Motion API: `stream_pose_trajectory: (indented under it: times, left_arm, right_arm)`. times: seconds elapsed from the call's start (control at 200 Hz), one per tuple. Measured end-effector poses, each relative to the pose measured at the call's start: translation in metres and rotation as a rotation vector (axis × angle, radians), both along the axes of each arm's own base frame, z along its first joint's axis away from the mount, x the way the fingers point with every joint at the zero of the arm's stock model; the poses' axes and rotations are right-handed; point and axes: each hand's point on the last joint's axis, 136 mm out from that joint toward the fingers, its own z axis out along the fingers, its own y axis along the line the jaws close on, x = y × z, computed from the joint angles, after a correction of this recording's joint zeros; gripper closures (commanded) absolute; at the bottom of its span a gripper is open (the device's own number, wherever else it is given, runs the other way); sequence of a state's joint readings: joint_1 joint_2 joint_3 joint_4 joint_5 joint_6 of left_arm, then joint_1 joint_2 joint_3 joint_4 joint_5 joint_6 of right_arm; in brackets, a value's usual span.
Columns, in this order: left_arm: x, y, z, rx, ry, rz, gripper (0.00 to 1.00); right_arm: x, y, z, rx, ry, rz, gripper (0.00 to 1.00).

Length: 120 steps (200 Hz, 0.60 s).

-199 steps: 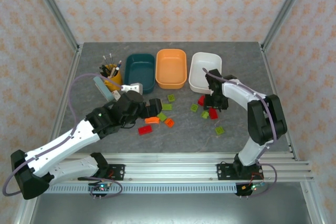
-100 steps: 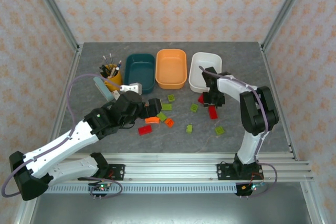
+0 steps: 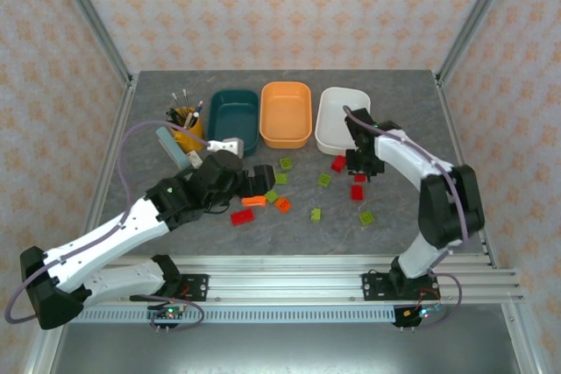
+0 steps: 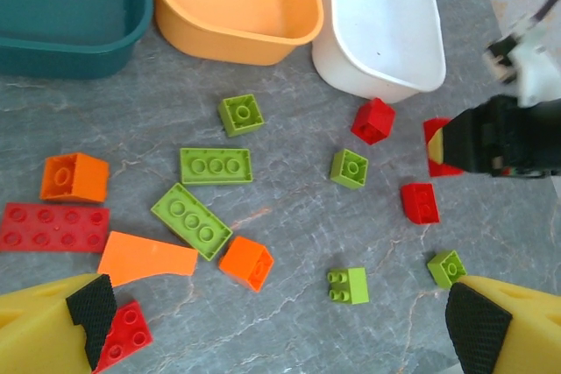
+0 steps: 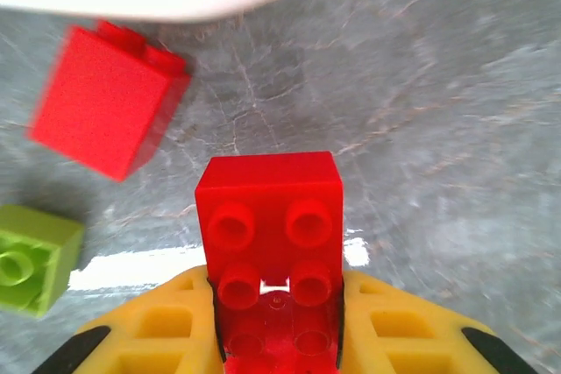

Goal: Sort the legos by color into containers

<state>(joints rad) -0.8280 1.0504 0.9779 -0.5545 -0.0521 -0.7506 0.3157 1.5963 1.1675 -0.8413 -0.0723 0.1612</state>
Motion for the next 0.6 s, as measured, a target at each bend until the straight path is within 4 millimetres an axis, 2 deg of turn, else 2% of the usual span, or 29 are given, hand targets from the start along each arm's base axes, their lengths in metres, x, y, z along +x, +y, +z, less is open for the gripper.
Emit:
stream_pose_trajectory:
  times: [0.08, 0.185, 0.3, 0.425, 0.505, 0.601]
  left_arm:
    - [0.006, -0.008, 0.008, -0.008, -0.006, -0.004, 0.00]
    - [0.019, -0.020, 0.027, -0.031, -0.025, 0.002, 0.00]
    - [0.044, -0.027, 0.047, -0.076, -0.038, 0.028, 0.00]
    - [0.076, -0.024, 0.054, -0.101, -0.025, 0.080, 0.00]
    - [0.096, -0.026, 0.053, -0.107, -0.010, 0.101, 0.00]
    - [0.112, -0.030, 0.049, -0.106, 0.009, 0.107, 0.00]
  right_arm:
    - [0.004, 0.000, 0.029, 0.015, -0.060, -0.012, 0.76]
    - [0.027, 0.006, 0.060, 0.032, -0.132, -0.025, 0.76]
    - [0.061, 0.016, 0.073, 0.042, -0.167, -0.036, 0.76]
    - [0.104, 0.026, 0.062, 0.048, -0.153, -0.056, 0.76]
    - [0.137, 0.030, 0.041, 0.057, -0.136, -0.081, 0.76]
    - [0.158, 0.028, 0.010, 0.050, -0.082, -0.109, 0.75]
